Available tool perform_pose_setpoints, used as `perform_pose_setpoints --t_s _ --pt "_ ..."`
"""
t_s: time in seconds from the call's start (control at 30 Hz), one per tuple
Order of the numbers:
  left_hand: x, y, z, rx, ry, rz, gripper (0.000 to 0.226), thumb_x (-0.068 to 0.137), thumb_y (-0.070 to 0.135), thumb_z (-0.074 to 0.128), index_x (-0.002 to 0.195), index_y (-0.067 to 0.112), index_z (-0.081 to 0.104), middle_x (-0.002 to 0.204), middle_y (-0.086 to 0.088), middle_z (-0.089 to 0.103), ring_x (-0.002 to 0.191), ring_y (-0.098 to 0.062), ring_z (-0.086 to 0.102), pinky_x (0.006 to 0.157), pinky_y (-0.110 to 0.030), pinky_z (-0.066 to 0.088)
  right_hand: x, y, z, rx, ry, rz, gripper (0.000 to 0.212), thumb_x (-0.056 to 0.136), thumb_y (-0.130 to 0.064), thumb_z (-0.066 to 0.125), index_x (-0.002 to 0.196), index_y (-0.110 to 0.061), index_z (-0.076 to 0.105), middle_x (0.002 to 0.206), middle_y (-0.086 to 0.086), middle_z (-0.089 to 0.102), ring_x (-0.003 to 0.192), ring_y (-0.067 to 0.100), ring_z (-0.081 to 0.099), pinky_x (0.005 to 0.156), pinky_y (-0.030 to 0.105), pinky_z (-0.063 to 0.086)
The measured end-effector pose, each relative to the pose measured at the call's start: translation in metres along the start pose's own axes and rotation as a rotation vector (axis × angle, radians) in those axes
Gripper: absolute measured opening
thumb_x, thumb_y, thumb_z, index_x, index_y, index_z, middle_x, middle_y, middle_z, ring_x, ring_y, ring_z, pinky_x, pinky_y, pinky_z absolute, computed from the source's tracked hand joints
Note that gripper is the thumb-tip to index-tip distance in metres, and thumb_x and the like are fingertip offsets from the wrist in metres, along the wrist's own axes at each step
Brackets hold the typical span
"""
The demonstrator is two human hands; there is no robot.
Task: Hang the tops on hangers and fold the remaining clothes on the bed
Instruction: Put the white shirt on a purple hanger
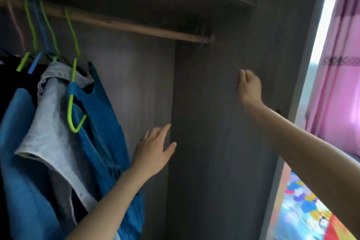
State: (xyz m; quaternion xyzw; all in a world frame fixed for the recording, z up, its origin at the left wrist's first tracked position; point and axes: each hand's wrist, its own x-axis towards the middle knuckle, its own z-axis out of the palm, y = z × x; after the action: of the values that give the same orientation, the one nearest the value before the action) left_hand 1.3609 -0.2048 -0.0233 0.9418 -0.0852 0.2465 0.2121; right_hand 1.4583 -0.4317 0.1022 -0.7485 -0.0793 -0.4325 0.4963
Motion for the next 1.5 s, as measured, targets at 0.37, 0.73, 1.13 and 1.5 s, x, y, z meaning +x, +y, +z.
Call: perform_pose_setpoints --t_s 0.37,0.73,1.13,1.5 --pt "-0.005 -0.014 -0.002 -0.063 0.026 0.042 0.06 0.097 0.043 0.037 0.149 0.028 0.011 0.148 0.005 0.029 0.132 -0.013 0.028 0.107 -0.027 0.025 -0.038 0.002 0.035 0.423 0.023 0.184 0.033 0.102 -0.014 0.035 0.07 -0.017 0.043 0.062 0.008 0.041 0.035 0.002 0.045 0.04 0.016 0.045" --pt "-0.005 -0.004 0.011 -0.27 0.182 -0.113 0.079 0.091 0.036 0.055 0.15 0.023 0.004 0.154 -0.011 0.012 0.138 -0.03 0.013 0.11 -0.042 0.02 -0.12 0.023 -0.05 0.301 -0.209 0.285 0.033 0.1 -0.012 0.037 0.069 -0.008 0.049 0.059 0.009 0.049 0.044 0.006 0.051 0.048 0.017 0.046" --pt "-0.069 0.021 0.076 -0.433 0.118 -0.022 0.051 0.081 0.035 0.052 0.119 0.002 0.059 0.113 -0.02 0.062 0.107 -0.043 0.054 0.091 -0.05 0.039 -0.25 0.017 -0.186 0.179 -0.053 0.522 0.03 0.091 0.004 0.041 0.063 -0.007 0.041 0.041 -0.002 0.043 0.035 0.012 0.043 0.04 0.019 0.034" --pt "-0.207 0.113 0.141 -0.919 -0.722 0.372 0.042 0.078 0.003 0.073 0.058 0.039 0.068 0.057 0.019 0.064 0.059 0.002 0.056 0.062 -0.022 0.045 -0.424 -0.029 -0.361 -0.239 0.442 0.764 0.04 0.095 -0.005 0.048 0.058 -0.014 0.034 0.039 -0.009 0.036 0.037 0.006 0.038 0.042 0.021 0.038"
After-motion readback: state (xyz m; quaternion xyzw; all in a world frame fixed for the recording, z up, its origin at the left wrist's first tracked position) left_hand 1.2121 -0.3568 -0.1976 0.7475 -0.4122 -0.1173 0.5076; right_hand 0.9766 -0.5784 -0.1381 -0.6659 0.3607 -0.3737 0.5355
